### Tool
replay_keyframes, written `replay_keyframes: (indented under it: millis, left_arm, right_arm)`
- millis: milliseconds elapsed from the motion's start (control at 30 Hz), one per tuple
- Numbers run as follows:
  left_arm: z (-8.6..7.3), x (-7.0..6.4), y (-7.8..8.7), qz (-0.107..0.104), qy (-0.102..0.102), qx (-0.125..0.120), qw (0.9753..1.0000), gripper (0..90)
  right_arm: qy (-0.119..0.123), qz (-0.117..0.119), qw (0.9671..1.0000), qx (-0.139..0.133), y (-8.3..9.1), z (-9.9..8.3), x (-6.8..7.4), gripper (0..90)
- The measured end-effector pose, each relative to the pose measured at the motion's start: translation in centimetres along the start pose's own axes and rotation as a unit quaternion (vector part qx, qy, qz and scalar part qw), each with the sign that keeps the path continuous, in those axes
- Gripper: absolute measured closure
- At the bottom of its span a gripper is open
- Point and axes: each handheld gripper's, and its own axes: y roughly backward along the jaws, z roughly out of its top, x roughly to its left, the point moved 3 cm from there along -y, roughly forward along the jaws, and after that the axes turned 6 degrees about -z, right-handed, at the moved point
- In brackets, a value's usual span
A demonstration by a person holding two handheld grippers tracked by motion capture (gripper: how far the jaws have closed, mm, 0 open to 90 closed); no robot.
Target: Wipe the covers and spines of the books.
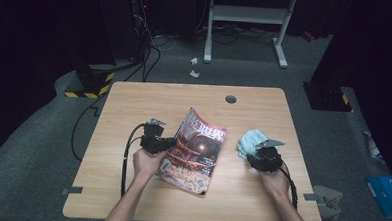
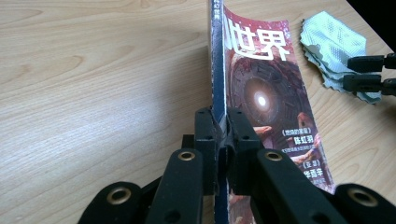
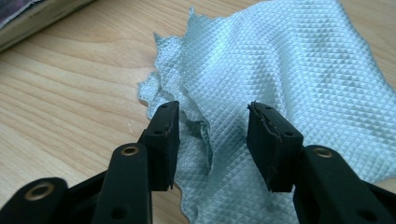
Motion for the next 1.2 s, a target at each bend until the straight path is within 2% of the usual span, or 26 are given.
replay_keyframes:
  millis: [200,367,567,900,933,1200]
  left_arm:
    - [0.5,-0.1,0.9,-0.002,-0.002,-0.004,1.0000,84.5]
    - [0.8,0.2,1.7,-0.011,0.013,-0.008,0.9998,84.5]
    - [1.1,0.3,2.7,-0.009,0.019,-0.006,0.9998,84.5]
    - [1.8,0.3,4.6,-0.002,0.016,-0.005,0.9999,84.6]
    - [2.0,0.3,4.9,-0.001,0.016,-0.004,0.9999,84.6]
    - [3.0,0.9,6.7,0.005,0.020,-0.004,0.9998,84.5]
  right_arm:
    - [-0.002,-0.007,0.9995,-0.029,0.0,-0.7,0.2,49.8]
    - [-0.011,-0.012,0.9975,-0.069,0.0,-1.6,0.3,49.1]
    - [-0.015,-0.014,0.9960,-0.087,0.0,-2.1,0.3,49.0]
    - [-0.019,-0.011,0.9954,-0.093,0.0,-2.2,0.3,47.9]
    - [-0.023,-0.009,0.9953,-0.094,0.0,-2.3,0.4,45.8]
    - [-0.023,-0.010,0.9951,-0.095,0.0,-2.3,0.5,45.7]
